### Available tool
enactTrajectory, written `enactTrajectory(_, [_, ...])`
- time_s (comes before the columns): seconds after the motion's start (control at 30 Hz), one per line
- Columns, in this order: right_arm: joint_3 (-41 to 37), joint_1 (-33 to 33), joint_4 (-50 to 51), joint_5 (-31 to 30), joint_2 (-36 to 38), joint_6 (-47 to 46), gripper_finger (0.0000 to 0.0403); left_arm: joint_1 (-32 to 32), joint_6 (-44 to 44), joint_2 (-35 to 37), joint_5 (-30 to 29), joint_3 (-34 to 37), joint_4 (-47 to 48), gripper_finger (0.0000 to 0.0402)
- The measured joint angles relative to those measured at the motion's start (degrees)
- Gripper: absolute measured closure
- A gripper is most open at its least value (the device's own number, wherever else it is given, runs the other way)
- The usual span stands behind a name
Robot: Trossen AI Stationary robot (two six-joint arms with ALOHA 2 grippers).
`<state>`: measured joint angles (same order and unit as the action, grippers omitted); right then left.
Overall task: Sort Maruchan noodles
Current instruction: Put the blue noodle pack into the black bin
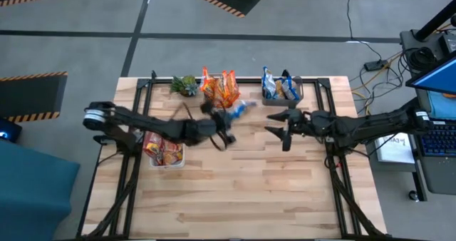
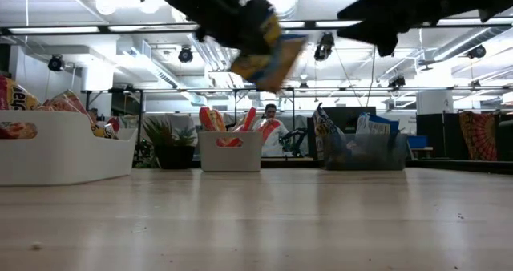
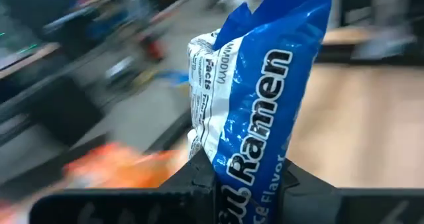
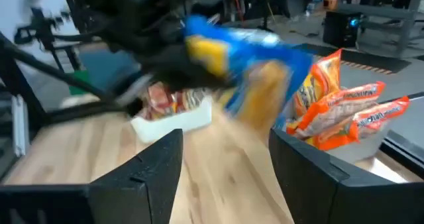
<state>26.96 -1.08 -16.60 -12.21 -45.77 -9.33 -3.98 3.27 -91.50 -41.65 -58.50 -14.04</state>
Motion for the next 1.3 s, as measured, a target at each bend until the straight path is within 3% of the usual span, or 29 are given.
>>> enactTrajectory(0.1, [0.0,0.0,0.1,0.0,2.0,-1.2,0.0193,4.9,-4.5,4.6,-4.4,-2.9,12.5,0.0364])
enactTrajectory(0.2, [0.0,0.0,1.1,0.1,3.1,-1.2,0.0196,12.1,-12.0,6.6,-2.2,-8.2,26.8,0.0364])
enactTrajectory(0.33, [0.0,0.0,2.1,0.1,3.4,-1.2,0.0197,23.0,-24.2,4.7,11.8,-17.3,45.9,0.0364])
enactTrajectory(0.43, [0.0,0.0,2.2,0.1,3.3,-1.1,0.0197,28.8,-29.0,1.3,23.2,-21.5,52.3,0.0364])
enactTrajectory(1.03, [0.0,0.0,4.4,0.1,3.4,-0.7,0.0197,30.0,-33.6,-16.0,23.7,-36.3,70.8,0.0359])
enactTrajectory(1.3, [0.5,0.0,4.4,0.1,3.4,-0.8,0.0197,29.4,-32.4,-21.7,22.1,-43.7,74.4,0.0292])
